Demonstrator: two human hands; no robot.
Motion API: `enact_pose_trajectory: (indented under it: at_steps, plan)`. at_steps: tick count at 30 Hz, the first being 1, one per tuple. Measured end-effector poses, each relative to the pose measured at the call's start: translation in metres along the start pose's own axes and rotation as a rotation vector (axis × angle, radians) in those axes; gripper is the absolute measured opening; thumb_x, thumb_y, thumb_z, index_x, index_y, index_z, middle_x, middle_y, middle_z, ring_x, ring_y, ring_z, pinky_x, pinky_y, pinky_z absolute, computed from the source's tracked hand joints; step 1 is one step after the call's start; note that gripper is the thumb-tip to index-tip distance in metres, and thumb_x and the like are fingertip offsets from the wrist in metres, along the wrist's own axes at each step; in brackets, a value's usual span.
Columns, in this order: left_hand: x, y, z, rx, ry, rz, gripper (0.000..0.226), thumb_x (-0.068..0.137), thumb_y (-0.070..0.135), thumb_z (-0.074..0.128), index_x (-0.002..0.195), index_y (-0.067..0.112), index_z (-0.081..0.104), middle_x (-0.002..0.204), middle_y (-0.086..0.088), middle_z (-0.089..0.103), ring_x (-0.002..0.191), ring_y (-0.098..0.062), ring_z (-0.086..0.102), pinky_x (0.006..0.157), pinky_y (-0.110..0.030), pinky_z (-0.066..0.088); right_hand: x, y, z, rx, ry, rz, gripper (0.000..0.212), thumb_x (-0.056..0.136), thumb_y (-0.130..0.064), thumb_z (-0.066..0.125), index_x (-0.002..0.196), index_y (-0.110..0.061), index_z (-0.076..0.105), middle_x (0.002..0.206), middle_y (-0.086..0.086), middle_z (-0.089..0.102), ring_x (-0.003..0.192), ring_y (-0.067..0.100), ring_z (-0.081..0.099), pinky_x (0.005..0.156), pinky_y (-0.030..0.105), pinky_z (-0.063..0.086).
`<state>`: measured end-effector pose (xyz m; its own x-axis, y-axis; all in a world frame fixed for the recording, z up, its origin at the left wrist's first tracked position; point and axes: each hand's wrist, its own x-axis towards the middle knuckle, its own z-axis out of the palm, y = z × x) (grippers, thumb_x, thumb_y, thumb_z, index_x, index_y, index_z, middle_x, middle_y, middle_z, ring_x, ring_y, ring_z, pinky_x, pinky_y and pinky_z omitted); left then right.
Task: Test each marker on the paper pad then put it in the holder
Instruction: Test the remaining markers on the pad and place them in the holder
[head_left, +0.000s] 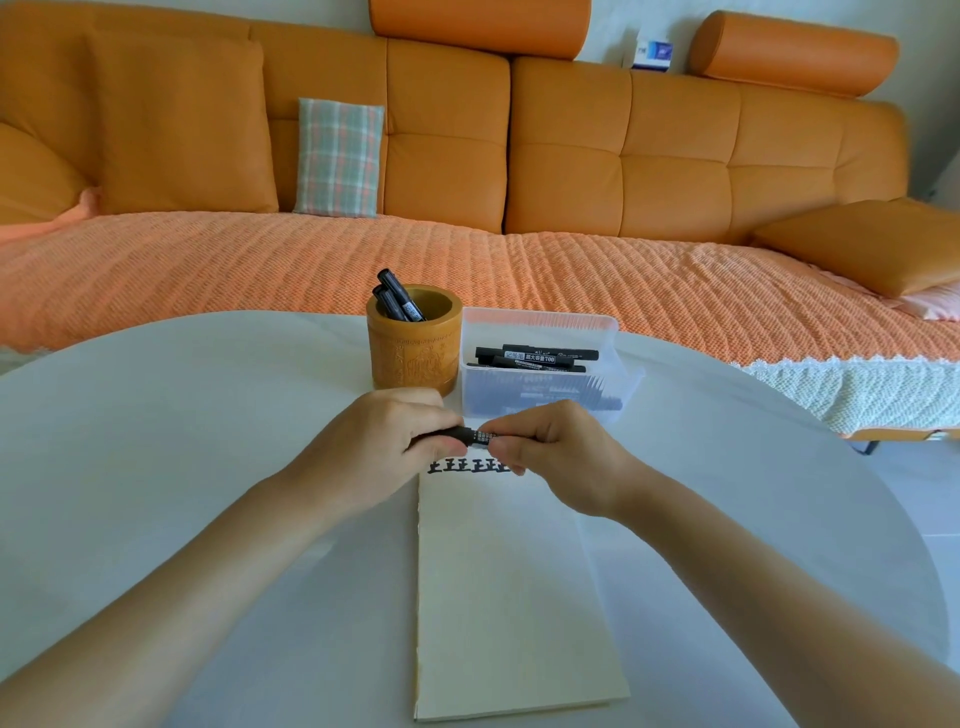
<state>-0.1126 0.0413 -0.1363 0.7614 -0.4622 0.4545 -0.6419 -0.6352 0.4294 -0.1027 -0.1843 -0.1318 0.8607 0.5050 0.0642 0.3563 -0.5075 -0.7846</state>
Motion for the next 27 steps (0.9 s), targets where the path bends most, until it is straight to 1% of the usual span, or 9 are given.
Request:
enact_pose_trajectory:
  at_steps: [2, 3, 6, 9, 14, 17, 20, 24, 27]
  plan:
    - [0.003, 0.002, -0.004, 0.02, 0.002, 0.038, 0.006, 0.086, 0.023, 0.072, 0.091, 0.019, 0.074, 0.072, 0.013, 0.051, 0.07, -0.004, 0.051, 0.055, -0.022, 0.038, -0.001, 0.001, 0.001, 0.084, -0.032, 0.038, 0.026, 0.101, -0.018, 0.054, 0.09, -0.005, 0.073, 0.063, -0.004, 0.052, 0.062, 0.012, 0.039, 0.06, 0.025, 0.033]
    - [0.004, 0.003, -0.005, 0.034, -0.003, 0.049, 0.006, 0.086, 0.024, 0.072, 0.09, 0.02, 0.074, 0.072, 0.014, 0.05, 0.069, -0.003, 0.051, 0.054, -0.021, 0.038, -0.001, 0.001, 0.003, 0.109, -0.049, 0.06, 0.026, 0.102, -0.018, 0.052, 0.094, -0.006, 0.073, 0.062, -0.006, 0.051, 0.061, 0.012, 0.038, 0.058, 0.023, 0.032]
    - [0.004, 0.003, -0.001, 0.065, 0.009, 0.029, 0.009, 0.085, 0.026, 0.073, 0.094, 0.023, 0.075, 0.074, 0.018, 0.051, 0.071, -0.001, 0.052, 0.055, -0.019, 0.038, -0.001, -0.001, 0.006, 0.053, -0.052, 0.103, 0.025, 0.103, -0.022, 0.05, 0.087, -0.023, 0.07, 0.068, -0.011, 0.053, 0.061, 0.009, 0.041, 0.061, 0.024, 0.036]
    - [0.002, 0.0, 0.006, 0.017, -0.027, -0.124, 0.016, 0.085, 0.039, 0.071, 0.1, 0.034, 0.072, 0.08, 0.021, 0.057, 0.085, -0.002, 0.053, 0.063, -0.029, 0.046, 0.002, -0.002, 0.002, -0.105, -0.008, 0.14, 0.017, 0.1, -0.031, 0.057, 0.089, -0.037, 0.069, 0.086, -0.011, 0.057, 0.077, 0.008, 0.052, 0.074, 0.024, 0.043]
    - [-0.008, -0.017, 0.005, -0.035, -0.19, -0.362, 0.072, 0.073, 0.076, 0.058, 0.137, 0.044, 0.042, 0.126, 0.026, 0.047, 0.119, 0.001, 0.043, 0.098, -0.031, 0.043, 0.0, 0.001, -0.002, -0.116, 0.06, 0.184, 0.008, 0.098, -0.029, 0.06, 0.1, -0.035, 0.064, 0.088, -0.012, 0.059, 0.074, 0.009, 0.052, 0.069, 0.02, 0.043]
    - [-0.015, -0.026, 0.006, 0.001, -0.281, -0.431, 0.092, 0.067, 0.079, 0.064, 0.144, 0.038, 0.036, 0.141, 0.018, 0.04, 0.134, -0.006, 0.033, 0.109, -0.034, 0.034, 0.005, -0.004, -0.01, -0.018, 0.17, 0.195, 0.008, 0.096, -0.021, 0.063, 0.102, -0.026, 0.063, 0.085, -0.012, 0.06, 0.071, 0.007, 0.055, 0.072, 0.023, 0.045]
    - [-0.02, -0.03, 0.014, 0.111, -0.358, -0.382, 0.093, 0.065, 0.079, 0.063, 0.142, 0.033, 0.04, 0.144, 0.014, 0.036, 0.137, -0.01, 0.027, 0.113, -0.035, 0.028, 0.025, -0.026, -0.016, -0.042, 0.325, 0.111, 0.01, 0.093, -0.017, 0.065, 0.09, -0.026, 0.062, 0.079, -0.013, 0.06, 0.066, 0.003, 0.055, 0.07, 0.025, 0.044]
    - [-0.023, -0.036, 0.017, 0.106, -0.36, -0.329, 0.088, 0.066, 0.082, 0.057, 0.137, 0.033, 0.045, 0.14, 0.016, 0.037, 0.132, -0.007, 0.028, 0.111, -0.035, 0.028, 0.07, -0.06, -0.026, -0.052, 0.456, 0.008, 0.01, 0.092, -0.018, 0.067, 0.101, -0.021, 0.067, 0.094, -0.005, 0.072, 0.085, 0.018, 0.071, 0.085, 0.041, 0.055]
    - [-0.024, -0.039, 0.018, 0.089, -0.373, -0.332, 0.091, 0.063, 0.084, 0.055, 0.138, 0.034, 0.045, 0.139, 0.016, 0.036, 0.132, -0.008, 0.028, 0.111, -0.036, 0.028, 0.106, -0.082, -0.031, -0.155, 0.521, -0.07, 0.015, 0.095, -0.02, 0.063, 0.11, -0.025, 0.065, 0.101, -0.009, 0.07, 0.089, 0.011, 0.068, 0.076, 0.029, 0.052]
